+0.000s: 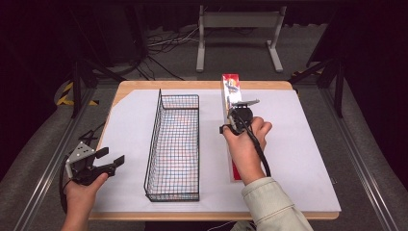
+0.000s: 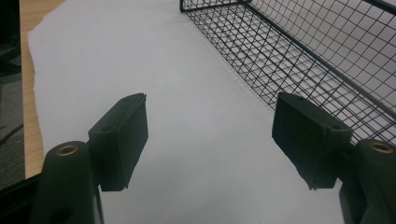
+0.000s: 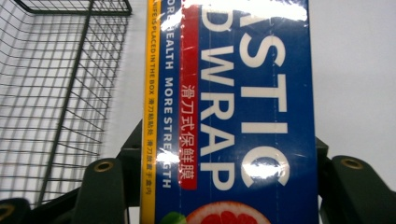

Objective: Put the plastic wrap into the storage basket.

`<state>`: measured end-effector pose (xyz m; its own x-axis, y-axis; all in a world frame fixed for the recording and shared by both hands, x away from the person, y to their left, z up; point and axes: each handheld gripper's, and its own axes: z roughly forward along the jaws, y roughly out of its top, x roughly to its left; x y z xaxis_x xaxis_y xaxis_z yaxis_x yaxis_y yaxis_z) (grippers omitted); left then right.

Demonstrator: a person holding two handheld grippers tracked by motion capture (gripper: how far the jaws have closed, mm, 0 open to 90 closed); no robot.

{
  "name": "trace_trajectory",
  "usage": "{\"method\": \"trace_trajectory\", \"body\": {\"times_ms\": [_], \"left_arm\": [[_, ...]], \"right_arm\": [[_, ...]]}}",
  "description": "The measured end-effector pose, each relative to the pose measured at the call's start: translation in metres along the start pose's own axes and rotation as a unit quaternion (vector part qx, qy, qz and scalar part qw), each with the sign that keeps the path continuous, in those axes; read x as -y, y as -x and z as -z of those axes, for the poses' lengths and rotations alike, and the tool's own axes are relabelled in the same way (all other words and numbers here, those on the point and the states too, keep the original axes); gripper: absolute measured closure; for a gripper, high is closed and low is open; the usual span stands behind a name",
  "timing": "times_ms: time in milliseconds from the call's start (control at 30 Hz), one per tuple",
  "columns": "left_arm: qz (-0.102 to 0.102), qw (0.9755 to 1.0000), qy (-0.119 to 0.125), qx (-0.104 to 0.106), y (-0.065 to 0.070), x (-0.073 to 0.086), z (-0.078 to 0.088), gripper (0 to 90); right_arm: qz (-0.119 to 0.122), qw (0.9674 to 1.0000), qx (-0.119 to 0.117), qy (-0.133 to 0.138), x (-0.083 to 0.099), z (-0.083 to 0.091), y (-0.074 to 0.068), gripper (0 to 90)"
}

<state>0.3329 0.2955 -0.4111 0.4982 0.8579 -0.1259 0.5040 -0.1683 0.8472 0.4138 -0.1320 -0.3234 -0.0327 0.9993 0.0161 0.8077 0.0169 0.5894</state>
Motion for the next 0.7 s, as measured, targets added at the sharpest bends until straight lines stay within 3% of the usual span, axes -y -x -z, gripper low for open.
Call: {"method": "trace_trajectory", "body": {"times_ms": [367,700], "left_arm": [[0.002,0.9999,0.009,0.011,0.001,-0.006,-0.005,27.4],[0.009,0.9998,0.015,0.009,-0.001,-0.006,-0.004,27.4]], "right_arm": [[0.01,0.9999,0.003,0.008,-0.008,0.014,-0.035,40.4],[0.014,0.9998,0.012,0.009,-0.014,0.013,-0.061,40.4]]}}
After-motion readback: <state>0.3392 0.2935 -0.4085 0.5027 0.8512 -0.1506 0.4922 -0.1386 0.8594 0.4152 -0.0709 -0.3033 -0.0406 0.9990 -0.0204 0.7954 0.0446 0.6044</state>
